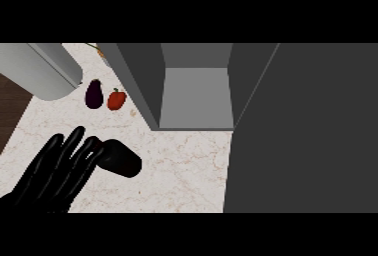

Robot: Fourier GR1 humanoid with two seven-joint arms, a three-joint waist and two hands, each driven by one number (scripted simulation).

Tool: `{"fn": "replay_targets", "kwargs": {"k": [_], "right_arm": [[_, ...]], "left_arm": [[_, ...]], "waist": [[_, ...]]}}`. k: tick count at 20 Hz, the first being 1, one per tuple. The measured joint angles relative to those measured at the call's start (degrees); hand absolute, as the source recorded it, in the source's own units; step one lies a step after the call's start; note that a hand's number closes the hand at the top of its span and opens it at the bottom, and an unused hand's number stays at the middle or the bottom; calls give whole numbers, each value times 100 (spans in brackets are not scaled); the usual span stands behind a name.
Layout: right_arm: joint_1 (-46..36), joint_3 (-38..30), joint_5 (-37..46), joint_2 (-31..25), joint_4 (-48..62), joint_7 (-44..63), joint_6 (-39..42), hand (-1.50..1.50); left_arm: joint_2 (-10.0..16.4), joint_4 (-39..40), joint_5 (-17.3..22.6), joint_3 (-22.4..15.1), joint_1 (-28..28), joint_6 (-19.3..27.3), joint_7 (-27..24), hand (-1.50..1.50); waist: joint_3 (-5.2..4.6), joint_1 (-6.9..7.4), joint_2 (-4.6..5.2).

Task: Pick up the wine, place it into the cabinet and close the cabinet

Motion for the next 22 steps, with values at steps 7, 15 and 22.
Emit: {"fn": "replay_targets", "kwargs": {"k": [7,15,22], "right_arm": [[8,42,45,80,-57,47,4,-150],[-283,-43,65,52,-76,350,-11,-150],[-609,-69,106,97,-54,547,-74,-150]], "left_arm": [[80,190,204,877,-136,-145,-119,-150],[109,1367,233,1556,-140,-849,-842,-150],[242,2568,72,1887,-561,-1249,-1179,-150]], "waist": [[0,-12,5],[-2,-21,10],[-2,-32,14]]}}
